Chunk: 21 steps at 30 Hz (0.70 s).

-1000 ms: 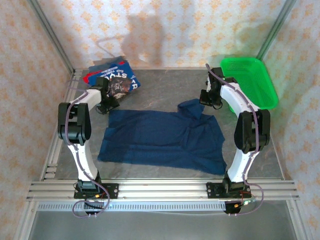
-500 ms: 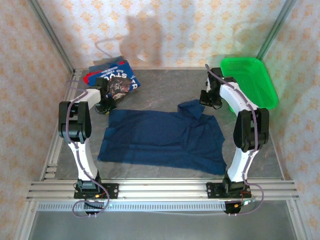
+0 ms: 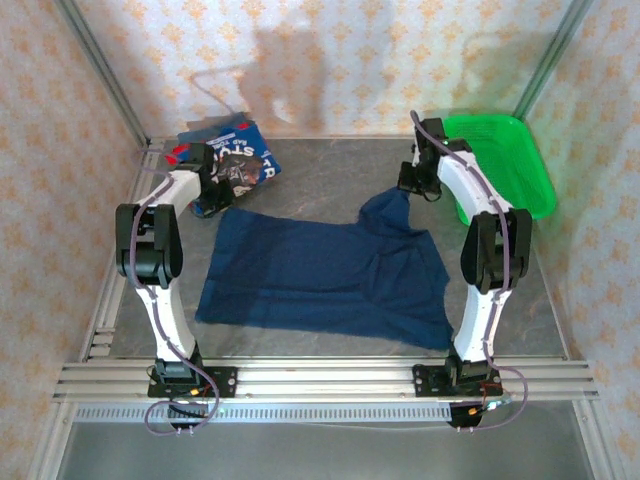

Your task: Fold and stack the t-shirts

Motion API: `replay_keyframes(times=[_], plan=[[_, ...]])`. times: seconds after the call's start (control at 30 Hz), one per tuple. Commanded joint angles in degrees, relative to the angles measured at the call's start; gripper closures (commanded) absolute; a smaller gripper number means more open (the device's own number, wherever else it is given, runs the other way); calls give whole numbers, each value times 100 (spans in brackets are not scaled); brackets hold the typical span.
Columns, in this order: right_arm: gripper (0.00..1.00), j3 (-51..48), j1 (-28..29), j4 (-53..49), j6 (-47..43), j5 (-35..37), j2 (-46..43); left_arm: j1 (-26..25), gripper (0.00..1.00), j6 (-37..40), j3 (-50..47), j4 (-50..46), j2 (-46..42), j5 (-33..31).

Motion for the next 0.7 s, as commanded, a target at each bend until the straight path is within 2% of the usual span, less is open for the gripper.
replay_keyframes(times=[0.0,0.23,0.4,0.67], plan=[[100,470,-72,-132,-141,516,157,14,100,252,261,-179,-333,-102],[100,1214,-94,-207,-412,1117,524,37,100,419,219,-279,-459,-395],[100,1432,-94,-216,-415,1029,629,38,100,437,188,-245,-486,-423],[100,1188,-93,-181,-381,854,375,36,100,496,157,-235,-589,-338]])
